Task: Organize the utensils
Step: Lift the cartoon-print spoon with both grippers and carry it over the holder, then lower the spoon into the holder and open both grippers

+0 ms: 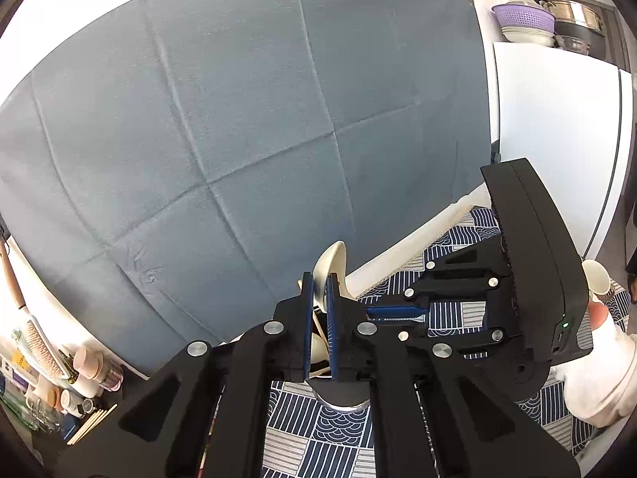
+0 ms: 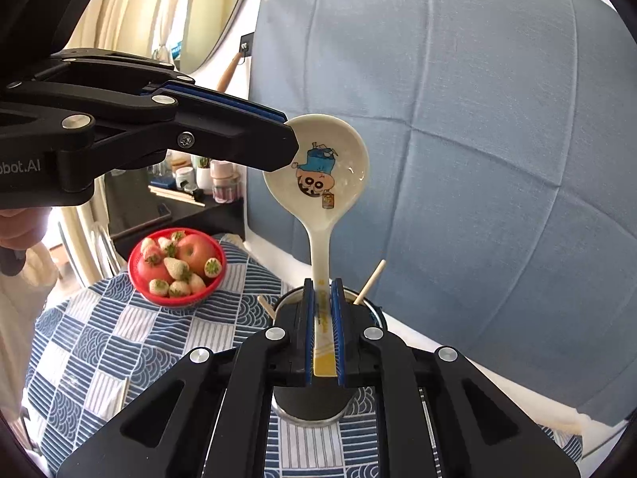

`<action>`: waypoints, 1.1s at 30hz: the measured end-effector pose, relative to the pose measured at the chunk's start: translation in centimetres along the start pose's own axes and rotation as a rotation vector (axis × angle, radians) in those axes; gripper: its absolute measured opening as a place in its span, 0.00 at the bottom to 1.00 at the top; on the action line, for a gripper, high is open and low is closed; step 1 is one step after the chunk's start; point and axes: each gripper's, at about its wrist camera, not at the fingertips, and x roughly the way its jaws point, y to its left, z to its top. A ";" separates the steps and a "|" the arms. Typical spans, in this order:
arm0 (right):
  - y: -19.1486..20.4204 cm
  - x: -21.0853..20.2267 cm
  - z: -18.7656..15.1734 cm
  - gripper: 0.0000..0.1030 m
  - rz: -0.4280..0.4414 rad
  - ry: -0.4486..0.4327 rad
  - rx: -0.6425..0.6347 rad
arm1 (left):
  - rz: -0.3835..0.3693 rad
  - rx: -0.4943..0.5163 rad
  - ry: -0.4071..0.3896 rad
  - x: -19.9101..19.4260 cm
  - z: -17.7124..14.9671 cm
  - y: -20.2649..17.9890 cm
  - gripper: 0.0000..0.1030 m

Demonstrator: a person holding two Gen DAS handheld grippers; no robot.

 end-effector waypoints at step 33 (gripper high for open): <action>-2.2 6.6 -4.0 0.76 0.053 0.094 0.041 | -0.061 -0.112 0.055 7.6 -3.7 3.9 0.83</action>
